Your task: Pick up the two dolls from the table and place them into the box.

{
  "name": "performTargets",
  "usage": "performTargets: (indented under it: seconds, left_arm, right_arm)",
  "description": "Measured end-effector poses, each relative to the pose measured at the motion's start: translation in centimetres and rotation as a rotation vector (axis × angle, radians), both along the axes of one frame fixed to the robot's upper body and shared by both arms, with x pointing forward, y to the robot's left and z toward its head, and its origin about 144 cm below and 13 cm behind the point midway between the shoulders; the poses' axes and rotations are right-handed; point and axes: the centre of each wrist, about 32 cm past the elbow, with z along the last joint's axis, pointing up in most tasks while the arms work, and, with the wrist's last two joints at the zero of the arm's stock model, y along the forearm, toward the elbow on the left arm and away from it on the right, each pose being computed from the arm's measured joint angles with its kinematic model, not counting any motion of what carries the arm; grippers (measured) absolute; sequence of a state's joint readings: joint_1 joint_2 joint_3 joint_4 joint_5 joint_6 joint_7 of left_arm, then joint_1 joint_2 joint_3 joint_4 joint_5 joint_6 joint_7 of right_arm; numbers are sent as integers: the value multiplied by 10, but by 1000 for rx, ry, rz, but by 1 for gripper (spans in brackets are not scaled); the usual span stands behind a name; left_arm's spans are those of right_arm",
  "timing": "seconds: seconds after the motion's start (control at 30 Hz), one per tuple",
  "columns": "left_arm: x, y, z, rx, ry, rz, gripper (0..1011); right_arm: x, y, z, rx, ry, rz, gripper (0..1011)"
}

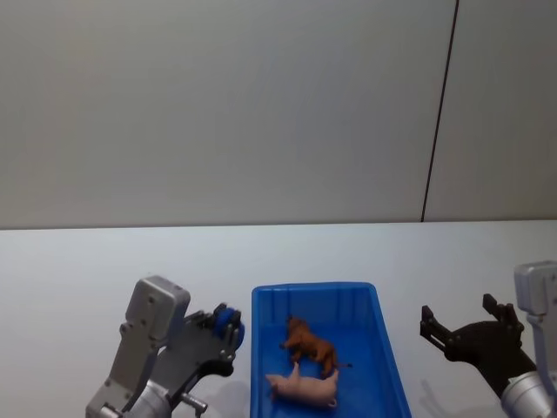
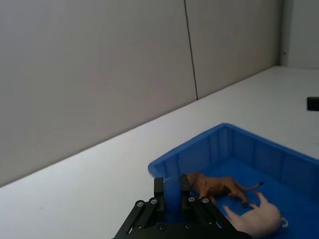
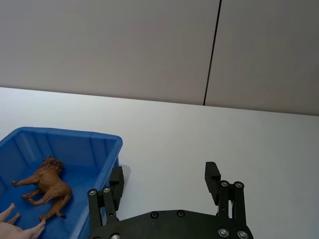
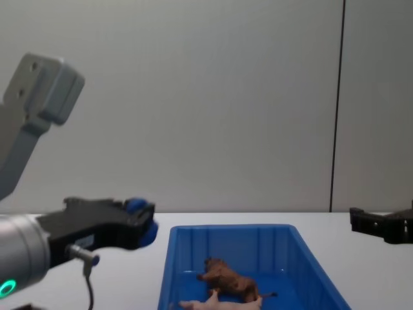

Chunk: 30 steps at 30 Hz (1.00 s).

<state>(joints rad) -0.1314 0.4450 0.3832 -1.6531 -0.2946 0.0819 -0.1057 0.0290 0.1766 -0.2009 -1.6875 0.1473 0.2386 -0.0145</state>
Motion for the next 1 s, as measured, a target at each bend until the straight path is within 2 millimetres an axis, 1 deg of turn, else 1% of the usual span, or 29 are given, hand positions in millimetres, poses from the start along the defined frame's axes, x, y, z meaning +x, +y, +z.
performTargets:
  seconds: [0.3, 0.43, 0.47, 0.53, 0.57, 0.63, 0.73, 0.77, 0.83, 0.9, 1.0]
  left_arm:
    - [11, -7, 12, -13, -71, -113, 159]
    - [17, -11, 15, -22, -93, -167, 236]
    - [19, -13, 16, -26, -99, -189, 292]
    - [23, -16, 18, -32, -107, -221, 352]
    - [25, -17, 19, -34, -110, -235, 352]
    - [29, -20, 20, -39, -117, -268, 456]
    - [35, -24, 22, -46, -125, -310, 513]
    - [35, -24, 22, -46, -125, -310, 576]
    - [39, -28, 23, -51, -130, -343, 610]
    - [43, -31, 24, -56, -134, -366, 714]
    - [47, -34, 26, -61, -139, -393, 793]
  right_arm:
    - [0, 0, 0, 0, 0, 0, 1001]
    - [0, 0, 0, 0, 0, 0, 1001]
    - [0, 0, 0, 0, 0, 0, 1001]
    - [0, 0, 0, 0, 0, 0, 1001]
    - [0, 0, 0, 0, 0, 0, 1001]
    - [0, 0, 0, 0, 0, 0, 1001]
    - [0, 0, 0, 0, 0, 0, 1001]
    - [0, 0, 0, 0, 0, 0, 1001]
    - [0, 0, 0, 0, 0, 0, 1001]
    - [0, 0, 0, 0, 0, 0, 1001]
    - [0, 0, 0, 0, 0, 0, 1001]
